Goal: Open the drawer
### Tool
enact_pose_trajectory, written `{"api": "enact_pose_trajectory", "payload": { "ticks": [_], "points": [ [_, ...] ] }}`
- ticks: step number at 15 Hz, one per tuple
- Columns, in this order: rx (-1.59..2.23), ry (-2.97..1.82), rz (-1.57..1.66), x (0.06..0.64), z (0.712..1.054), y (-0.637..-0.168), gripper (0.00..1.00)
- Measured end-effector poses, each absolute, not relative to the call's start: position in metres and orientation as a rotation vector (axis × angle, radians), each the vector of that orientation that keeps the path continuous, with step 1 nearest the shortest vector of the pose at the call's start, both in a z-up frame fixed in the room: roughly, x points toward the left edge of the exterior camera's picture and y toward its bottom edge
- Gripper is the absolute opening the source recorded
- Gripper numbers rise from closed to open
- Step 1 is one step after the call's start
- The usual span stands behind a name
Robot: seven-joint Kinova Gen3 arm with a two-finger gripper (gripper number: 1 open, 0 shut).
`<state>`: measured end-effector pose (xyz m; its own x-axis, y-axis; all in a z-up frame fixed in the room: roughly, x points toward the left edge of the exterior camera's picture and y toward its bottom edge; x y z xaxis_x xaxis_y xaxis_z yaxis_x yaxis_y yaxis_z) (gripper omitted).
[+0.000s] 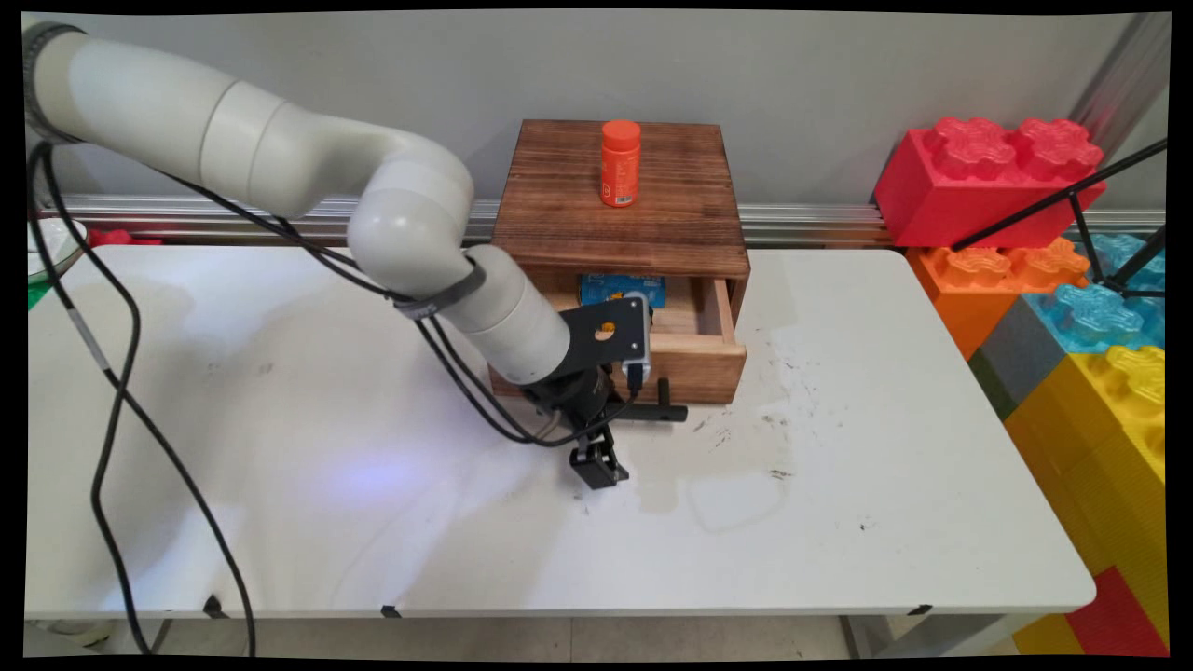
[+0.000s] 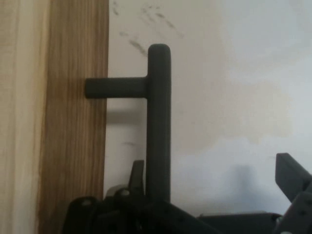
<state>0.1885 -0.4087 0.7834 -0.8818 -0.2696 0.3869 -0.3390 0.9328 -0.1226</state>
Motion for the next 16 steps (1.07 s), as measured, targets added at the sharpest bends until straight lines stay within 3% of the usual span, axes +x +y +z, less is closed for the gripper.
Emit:
{"api": "enact_pose_trajectory", "payload": {
  "ticks": [16],
  "points": [
    [0.527, -2.687, 0.210, 0.156, 0.799, -0.342, 1.00]
  ]
}}
